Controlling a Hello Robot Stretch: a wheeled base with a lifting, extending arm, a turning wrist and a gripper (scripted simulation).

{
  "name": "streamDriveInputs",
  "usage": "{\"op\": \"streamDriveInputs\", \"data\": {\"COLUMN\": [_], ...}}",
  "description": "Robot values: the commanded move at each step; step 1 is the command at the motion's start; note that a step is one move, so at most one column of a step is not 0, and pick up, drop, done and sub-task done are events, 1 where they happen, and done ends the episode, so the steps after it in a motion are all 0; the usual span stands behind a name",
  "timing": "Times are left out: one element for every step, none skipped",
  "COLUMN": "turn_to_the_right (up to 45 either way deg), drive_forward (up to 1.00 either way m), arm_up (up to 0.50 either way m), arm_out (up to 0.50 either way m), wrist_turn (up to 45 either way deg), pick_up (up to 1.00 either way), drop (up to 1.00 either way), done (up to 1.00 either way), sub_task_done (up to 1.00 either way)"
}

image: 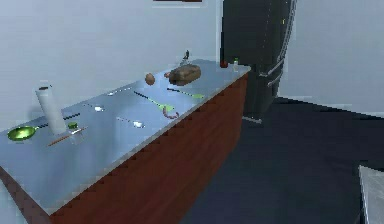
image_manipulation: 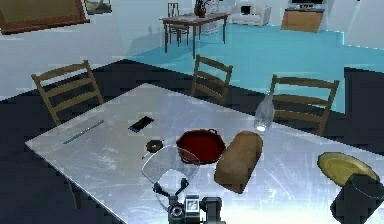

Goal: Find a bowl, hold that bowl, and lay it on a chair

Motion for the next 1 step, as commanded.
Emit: {"op": "streamDriveInputs", "data": {"turn_to_the_right": [0.0], "drive_forward": [0.0], "arm_up": [0.0], "arm_out": [0.0], "wrist_turn": [0.0], "pick_up": [1.0], "drop": [0.0], "done": [0.0], "sub_task_done": [0.0]}}
